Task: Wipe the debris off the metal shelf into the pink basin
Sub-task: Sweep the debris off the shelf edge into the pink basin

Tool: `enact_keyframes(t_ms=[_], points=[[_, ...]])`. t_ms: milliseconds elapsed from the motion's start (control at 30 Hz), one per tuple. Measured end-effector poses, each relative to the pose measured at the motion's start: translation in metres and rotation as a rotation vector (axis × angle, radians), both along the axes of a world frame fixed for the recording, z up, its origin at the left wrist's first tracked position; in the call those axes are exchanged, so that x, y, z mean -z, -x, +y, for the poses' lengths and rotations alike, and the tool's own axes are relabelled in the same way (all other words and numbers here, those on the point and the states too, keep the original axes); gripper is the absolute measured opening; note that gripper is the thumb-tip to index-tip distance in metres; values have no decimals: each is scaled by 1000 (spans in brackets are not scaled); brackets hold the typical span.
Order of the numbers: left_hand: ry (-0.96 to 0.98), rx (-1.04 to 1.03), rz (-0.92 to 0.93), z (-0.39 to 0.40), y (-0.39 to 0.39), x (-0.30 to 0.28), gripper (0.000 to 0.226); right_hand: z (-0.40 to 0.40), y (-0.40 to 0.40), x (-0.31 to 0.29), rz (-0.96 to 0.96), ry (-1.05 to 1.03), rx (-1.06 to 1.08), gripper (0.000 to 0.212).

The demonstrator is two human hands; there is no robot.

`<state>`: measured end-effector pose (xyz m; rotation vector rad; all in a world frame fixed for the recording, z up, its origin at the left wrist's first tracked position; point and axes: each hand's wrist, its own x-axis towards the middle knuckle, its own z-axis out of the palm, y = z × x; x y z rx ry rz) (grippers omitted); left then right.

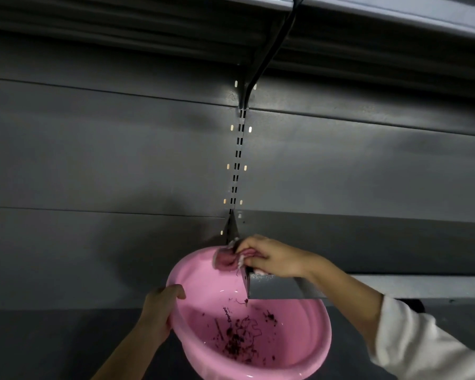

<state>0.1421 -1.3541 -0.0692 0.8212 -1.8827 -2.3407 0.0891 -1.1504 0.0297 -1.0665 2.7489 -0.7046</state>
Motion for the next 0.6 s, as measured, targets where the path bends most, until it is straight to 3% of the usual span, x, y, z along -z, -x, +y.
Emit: enact_keyframes(t_ms=[133, 200, 300, 433, 600], points=[[14, 1, 7, 6, 6, -3, 27, -31, -1, 4, -139, -36, -89, 24], [22, 5, 22, 8, 8, -5, 21, -38, -1, 7, -110, -25, -111, 23], [20, 12, 7, 6, 12, -7, 27, -21, 5, -1, -36, 195, -23, 24], [7, 9, -12, 2, 14, -7, 27, 45, 30, -16, 60, 403, 250, 22], [5, 5, -26, -5, 21, -3, 35, 127, 81, 9, 114, 235, 728, 22]])
